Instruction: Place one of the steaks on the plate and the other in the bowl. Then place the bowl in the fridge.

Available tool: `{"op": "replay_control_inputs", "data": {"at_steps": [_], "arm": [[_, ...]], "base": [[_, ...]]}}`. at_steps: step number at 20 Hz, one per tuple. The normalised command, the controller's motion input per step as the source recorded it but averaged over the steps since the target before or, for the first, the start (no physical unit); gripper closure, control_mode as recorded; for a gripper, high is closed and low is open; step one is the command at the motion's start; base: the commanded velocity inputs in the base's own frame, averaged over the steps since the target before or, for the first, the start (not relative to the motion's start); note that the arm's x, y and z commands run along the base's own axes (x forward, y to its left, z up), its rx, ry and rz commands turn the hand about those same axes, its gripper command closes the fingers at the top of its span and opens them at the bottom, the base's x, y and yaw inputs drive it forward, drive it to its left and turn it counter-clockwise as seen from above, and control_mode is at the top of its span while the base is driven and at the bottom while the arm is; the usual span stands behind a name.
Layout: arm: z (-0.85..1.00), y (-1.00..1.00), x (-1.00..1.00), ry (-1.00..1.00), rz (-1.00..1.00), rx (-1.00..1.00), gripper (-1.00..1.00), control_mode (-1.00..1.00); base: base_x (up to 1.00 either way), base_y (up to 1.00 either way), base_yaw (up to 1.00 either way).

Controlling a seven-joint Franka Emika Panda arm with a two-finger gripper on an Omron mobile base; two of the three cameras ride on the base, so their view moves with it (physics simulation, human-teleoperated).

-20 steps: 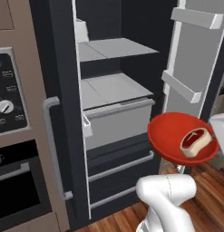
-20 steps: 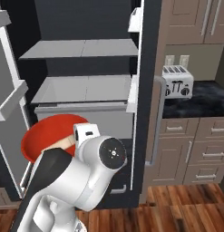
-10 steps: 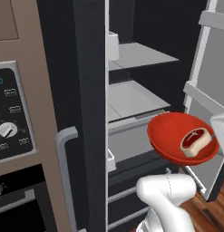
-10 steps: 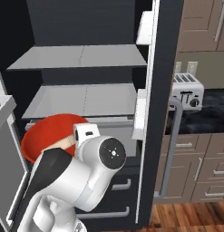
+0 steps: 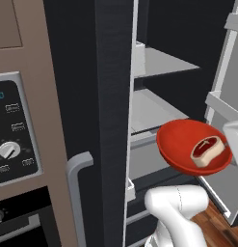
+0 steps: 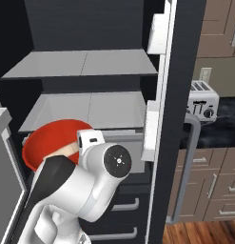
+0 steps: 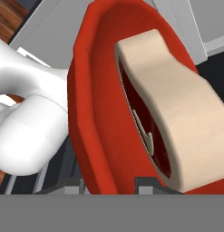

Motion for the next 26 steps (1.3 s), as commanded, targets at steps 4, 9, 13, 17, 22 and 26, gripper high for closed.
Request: {"op": "replay_control_inputs", "data": {"at_steps": [4, 9, 13, 17, 22, 26], "arm": [[0.00, 0.00, 0.00, 0.00, 0.00, 0.00, 1.00, 1.00], [0.00, 0.00, 0.00, 0.00, 0.00, 0.00, 1.00, 1.00], [0.00, 0.00, 0.00, 0.00, 0.00, 0.00, 1.00, 1.00], [0.00, 0.00, 0.00, 0.00, 0.00, 0.00, 1.00, 1.00], [-0.01, 0.05, 0.04, 0.00, -0.01, 0.00, 1.00, -1.00], [-0.05, 0.24, 0.13, 0.00, -0.05, -0.01, 1.00, -1.00]], "base": [[0.65, 0.42, 0.00], [0.58, 0.43, 0.00], [0.49, 0.39, 0.00], [0.40, 0.28, 0.00], [0.23, 0.11, -0.03], [0.00, 0.00, 0.00]]}}
